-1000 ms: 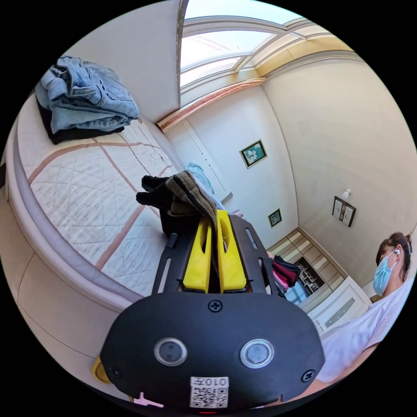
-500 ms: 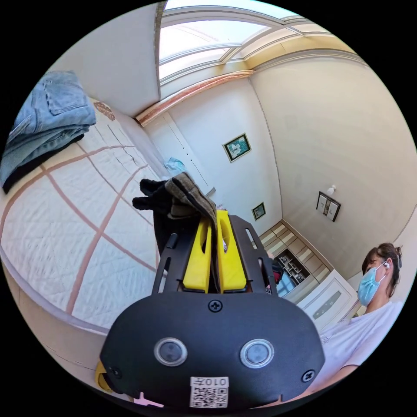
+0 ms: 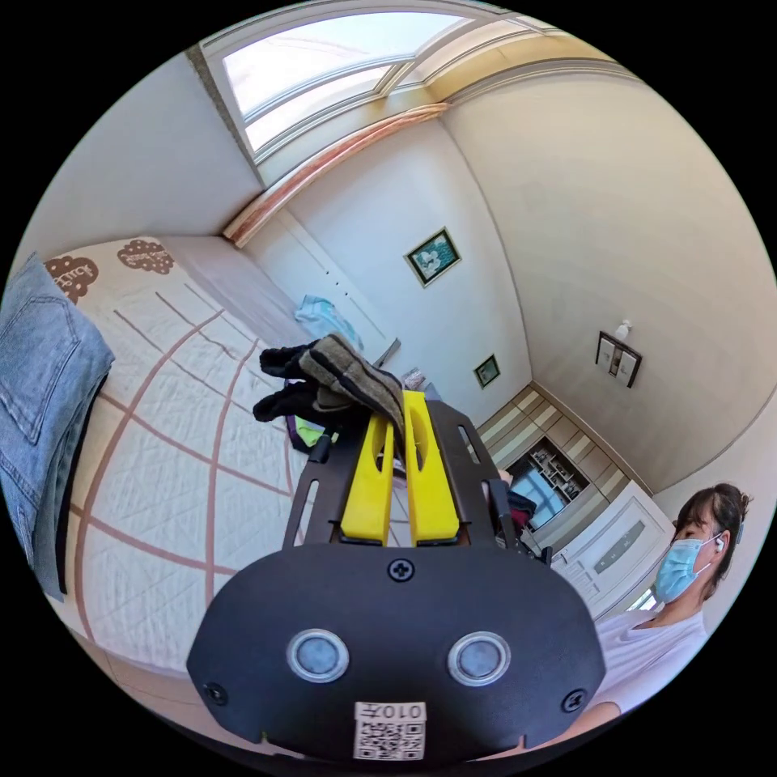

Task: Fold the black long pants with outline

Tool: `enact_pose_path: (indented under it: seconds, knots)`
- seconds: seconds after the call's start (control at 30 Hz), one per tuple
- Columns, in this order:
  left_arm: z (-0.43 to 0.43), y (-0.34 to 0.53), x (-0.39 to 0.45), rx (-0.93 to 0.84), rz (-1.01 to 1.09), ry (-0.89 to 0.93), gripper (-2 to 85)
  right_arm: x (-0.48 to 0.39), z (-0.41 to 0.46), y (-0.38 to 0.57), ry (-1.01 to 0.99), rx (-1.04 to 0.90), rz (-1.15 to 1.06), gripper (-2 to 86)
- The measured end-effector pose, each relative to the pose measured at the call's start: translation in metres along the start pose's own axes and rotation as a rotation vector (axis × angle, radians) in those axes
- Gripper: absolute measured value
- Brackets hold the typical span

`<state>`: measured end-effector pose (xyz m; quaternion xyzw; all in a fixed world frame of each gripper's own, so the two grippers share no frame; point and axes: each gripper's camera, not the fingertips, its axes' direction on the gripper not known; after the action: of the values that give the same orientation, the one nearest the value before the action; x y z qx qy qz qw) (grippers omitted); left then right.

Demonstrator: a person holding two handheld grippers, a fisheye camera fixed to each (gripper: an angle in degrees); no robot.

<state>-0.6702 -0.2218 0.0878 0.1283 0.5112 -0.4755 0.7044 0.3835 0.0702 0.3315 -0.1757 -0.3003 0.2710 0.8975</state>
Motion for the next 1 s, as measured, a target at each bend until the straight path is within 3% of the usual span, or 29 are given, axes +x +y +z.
enact_pose_path:
  seconds: [0.13,0.23,0.37,0.57,0.67,0.8,1.0]
  knots:
    - [0.023,0.051,-0.090,-0.150,-0.122,-0.135,6.2,0.043,0.060,0.035,0.016,-0.171,0.118,4.3]
    - [0.042,0.108,-0.174,-0.306,-0.278,-0.236,7.2,0.088,0.122,0.068,0.082,-0.414,0.229,4.7]
    - [0.020,0.155,-0.208,-0.219,-0.282,-0.315,7.3,0.089,0.121,0.092,0.088,-0.322,0.211,4.7]
    - [-0.002,0.144,-0.218,-0.112,-0.209,-0.389,8.2,0.065,0.116,0.098,0.233,-0.299,0.163,5.2]
    - [0.013,0.131,-0.239,-0.144,-0.246,-0.346,7.7,0.049,0.118,0.109,0.285,-0.232,0.173,5.3]
    - [0.030,0.116,-0.246,-0.170,-0.250,-0.437,3.7,0.029,0.136,0.126,0.374,-0.184,0.175,5.7]
    - [0.054,0.054,-0.185,-0.119,0.067,-0.352,0.5,0.006,0.157,0.141,0.398,-0.165,0.174,5.1]
